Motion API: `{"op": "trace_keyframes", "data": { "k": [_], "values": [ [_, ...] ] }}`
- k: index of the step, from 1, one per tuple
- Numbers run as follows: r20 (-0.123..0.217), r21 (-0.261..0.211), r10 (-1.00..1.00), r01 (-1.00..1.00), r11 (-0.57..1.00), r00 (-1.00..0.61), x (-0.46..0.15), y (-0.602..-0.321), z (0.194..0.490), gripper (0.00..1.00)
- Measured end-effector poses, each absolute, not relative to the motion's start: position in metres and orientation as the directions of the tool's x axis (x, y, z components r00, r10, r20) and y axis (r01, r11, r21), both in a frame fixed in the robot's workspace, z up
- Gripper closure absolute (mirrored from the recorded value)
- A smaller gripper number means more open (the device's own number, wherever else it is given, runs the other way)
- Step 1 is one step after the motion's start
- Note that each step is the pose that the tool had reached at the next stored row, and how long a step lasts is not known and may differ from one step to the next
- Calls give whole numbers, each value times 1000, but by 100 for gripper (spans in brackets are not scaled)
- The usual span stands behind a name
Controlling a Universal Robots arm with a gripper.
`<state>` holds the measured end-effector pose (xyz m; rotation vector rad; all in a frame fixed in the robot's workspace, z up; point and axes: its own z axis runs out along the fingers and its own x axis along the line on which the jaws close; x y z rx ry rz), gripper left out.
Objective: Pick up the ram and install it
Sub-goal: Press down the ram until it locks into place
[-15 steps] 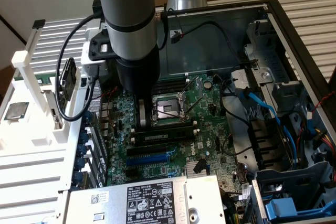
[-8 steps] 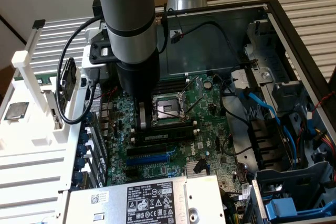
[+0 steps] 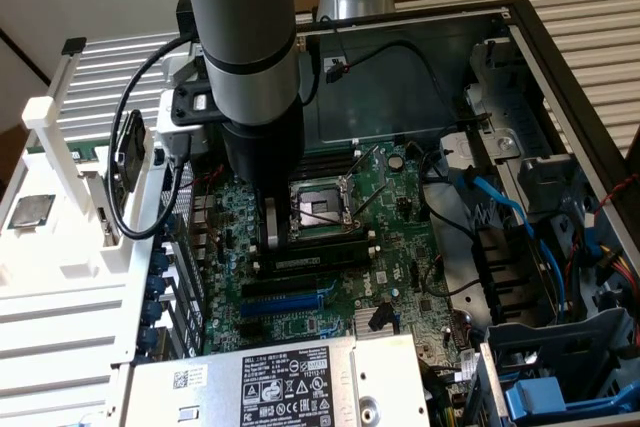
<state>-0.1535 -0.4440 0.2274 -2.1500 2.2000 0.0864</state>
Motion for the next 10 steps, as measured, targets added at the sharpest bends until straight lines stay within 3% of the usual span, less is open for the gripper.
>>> {"op": "trace_keyframes", "data": {
  "k": [3,10],
  "values": [
    [-88,-7,-996,-1000,23,-22,-153,-444,230,89],
    [-86,-5,-996,-999,32,-32,-151,-444,268,89]
  ]
}}
